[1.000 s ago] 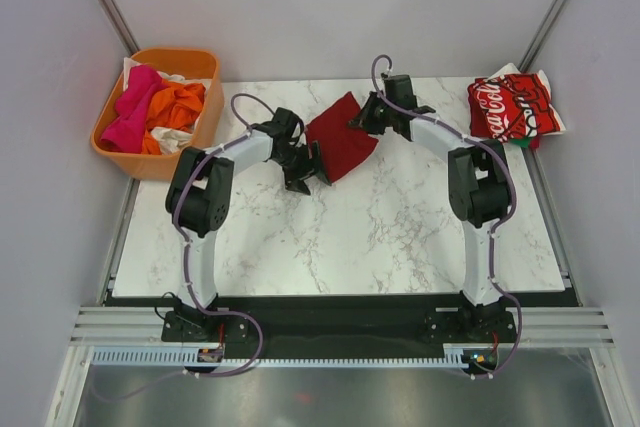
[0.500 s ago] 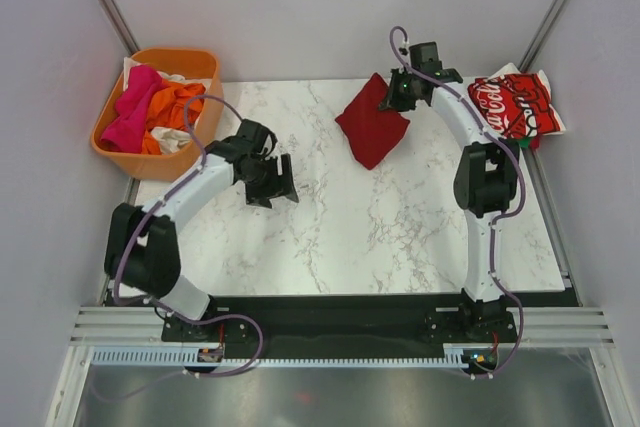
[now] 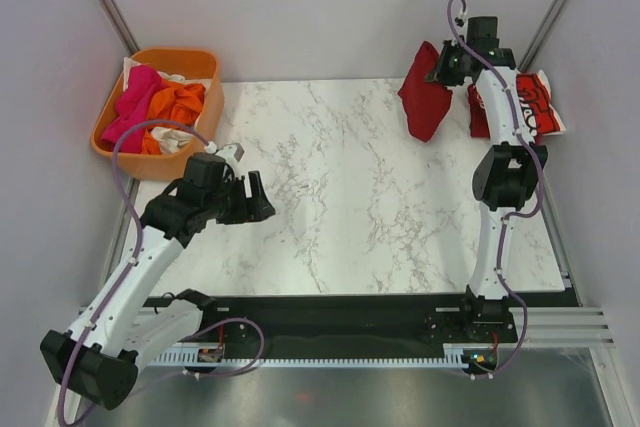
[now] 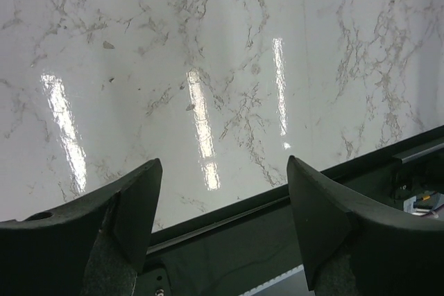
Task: Fold and stack the t-shirts
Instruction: Neatly place the folded tshirt to the corner
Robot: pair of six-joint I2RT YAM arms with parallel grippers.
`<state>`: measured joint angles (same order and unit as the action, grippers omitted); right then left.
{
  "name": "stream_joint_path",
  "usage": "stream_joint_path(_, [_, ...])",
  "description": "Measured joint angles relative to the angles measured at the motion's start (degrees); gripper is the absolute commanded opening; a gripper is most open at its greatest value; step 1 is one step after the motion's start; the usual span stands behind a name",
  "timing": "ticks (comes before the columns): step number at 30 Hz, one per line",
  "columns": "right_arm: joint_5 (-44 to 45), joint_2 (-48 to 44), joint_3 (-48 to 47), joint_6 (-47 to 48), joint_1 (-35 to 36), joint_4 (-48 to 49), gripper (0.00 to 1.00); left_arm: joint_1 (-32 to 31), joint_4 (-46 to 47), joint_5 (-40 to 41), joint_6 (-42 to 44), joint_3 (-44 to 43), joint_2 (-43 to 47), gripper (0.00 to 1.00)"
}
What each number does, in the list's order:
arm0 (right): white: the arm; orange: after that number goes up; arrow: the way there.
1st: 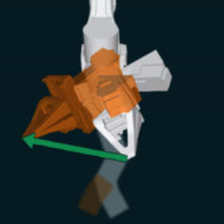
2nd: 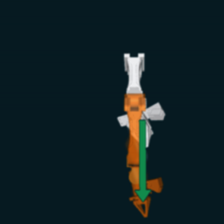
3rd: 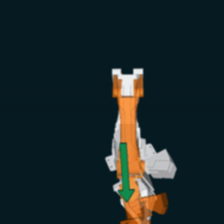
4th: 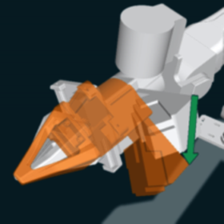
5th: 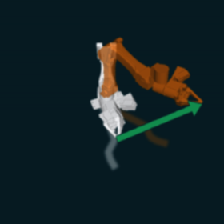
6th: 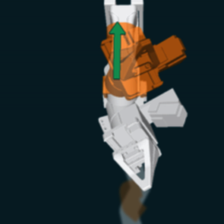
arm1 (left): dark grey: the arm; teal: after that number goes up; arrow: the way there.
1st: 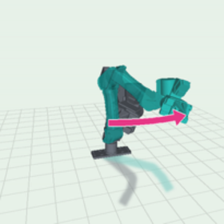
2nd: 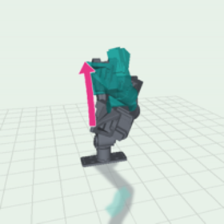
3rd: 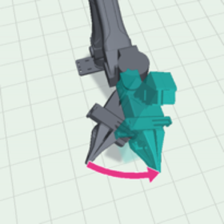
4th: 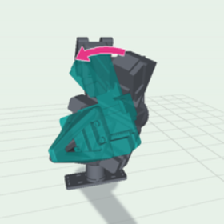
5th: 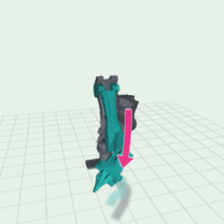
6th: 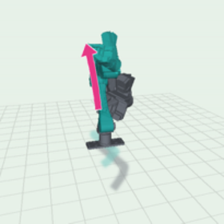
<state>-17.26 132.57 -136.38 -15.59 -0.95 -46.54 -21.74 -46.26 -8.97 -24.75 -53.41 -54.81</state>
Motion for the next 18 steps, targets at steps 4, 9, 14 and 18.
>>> stream_joint_path(4, [-1.2,1.0,-5.1,-0.1,-1.6,-0.7,0.00,0.0,0.2,0.0,0.3,0.2,2.2,0.80])
stream_joint_path(9, [-3.6,1.0,-6.7,-0.7,-4.6,-1.2,0.00,0.0,0.5,1.0,0.4,2.1,2.4,0.80])
stream_joint_path(14, [-10.6,1.5,-7.9,-3.4,-11.5,0.2,0.00,0.0,0.6,1.7,0.4,2.5,3.4,0.79])
stream_joint_path(18, [-16.9,3.5,-11.2,-7.8,-19.5,4.6,0.00,0.0,0.7,2.5,0.4,2.6,4.9,0.79])
